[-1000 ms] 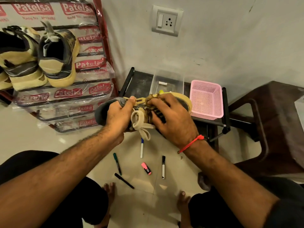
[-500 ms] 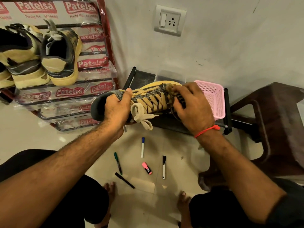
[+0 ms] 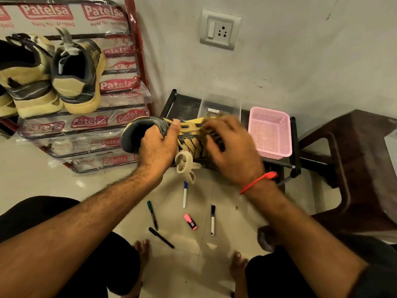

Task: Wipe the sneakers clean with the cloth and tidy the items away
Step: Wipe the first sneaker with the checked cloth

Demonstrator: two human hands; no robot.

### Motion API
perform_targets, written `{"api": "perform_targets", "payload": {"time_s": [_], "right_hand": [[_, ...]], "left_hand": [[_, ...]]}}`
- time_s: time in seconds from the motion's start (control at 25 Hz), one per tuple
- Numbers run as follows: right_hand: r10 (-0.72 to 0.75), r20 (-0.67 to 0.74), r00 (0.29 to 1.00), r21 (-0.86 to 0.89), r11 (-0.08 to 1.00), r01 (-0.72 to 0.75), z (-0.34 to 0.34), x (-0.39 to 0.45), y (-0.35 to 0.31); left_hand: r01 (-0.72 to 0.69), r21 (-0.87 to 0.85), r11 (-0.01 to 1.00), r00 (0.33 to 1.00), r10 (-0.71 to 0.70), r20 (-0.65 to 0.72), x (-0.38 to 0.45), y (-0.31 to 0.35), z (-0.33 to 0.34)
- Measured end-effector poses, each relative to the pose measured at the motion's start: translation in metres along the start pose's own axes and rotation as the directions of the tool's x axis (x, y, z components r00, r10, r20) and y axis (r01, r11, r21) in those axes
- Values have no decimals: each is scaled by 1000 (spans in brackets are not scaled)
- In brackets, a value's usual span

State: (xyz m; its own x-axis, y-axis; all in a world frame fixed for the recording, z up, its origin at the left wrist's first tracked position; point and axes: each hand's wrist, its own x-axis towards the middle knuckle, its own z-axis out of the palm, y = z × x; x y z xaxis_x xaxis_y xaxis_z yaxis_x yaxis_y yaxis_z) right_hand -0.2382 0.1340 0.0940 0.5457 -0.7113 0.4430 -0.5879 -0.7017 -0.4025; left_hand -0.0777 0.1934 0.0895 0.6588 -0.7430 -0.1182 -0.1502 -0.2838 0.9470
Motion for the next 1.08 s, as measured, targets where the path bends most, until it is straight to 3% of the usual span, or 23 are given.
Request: {"api": "perform_targets", "payload": {"time_s": [0.08,0.2,0.24,0.4,0.56,0.72,0.76,0.88,0.92,1.08], "right_hand": [[-112,40,993,-13,994,112,4,-1,-5],[154,-31,988,-11,988,-154,-16,19,31],[170,-36,985,-1,985,-170,-17,18,33],[-121,37,992,-7,993,122,3,-2,0],[172,-51,984,-23,985,-174,-20,17,40],[-96,30,995,-33,995,97,7,-5,5],[-89,26,996,-42,995,90,5,1,12],[136,-53,989,-39,990,-138,-12,14,41],[128,-58,990,-11,992,-129,-12,10,38],[-139,33,990,-38,989,140,6,-4,4]], "left_hand": [[-9,10,1000,1000,9,20,0,-2,3],[-30,28,999,999,29,30,1,-4,0],[-48,43,998,998,46,32,0,-5,-1],[-110,39,993,994,110,24,-1,-3,0],[-91,34,995,996,91,-1,1,-4,-5],[-89,15,996,996,89,-21,1,-2,-1],[-86,19,996,996,86,-21,2,-1,0],[-74,24,997,997,74,-23,4,-3,-4],[-72,16,997,997,72,-18,4,-3,-5],[-40,-53,998,999,41,12,7,-4,-3]]}}
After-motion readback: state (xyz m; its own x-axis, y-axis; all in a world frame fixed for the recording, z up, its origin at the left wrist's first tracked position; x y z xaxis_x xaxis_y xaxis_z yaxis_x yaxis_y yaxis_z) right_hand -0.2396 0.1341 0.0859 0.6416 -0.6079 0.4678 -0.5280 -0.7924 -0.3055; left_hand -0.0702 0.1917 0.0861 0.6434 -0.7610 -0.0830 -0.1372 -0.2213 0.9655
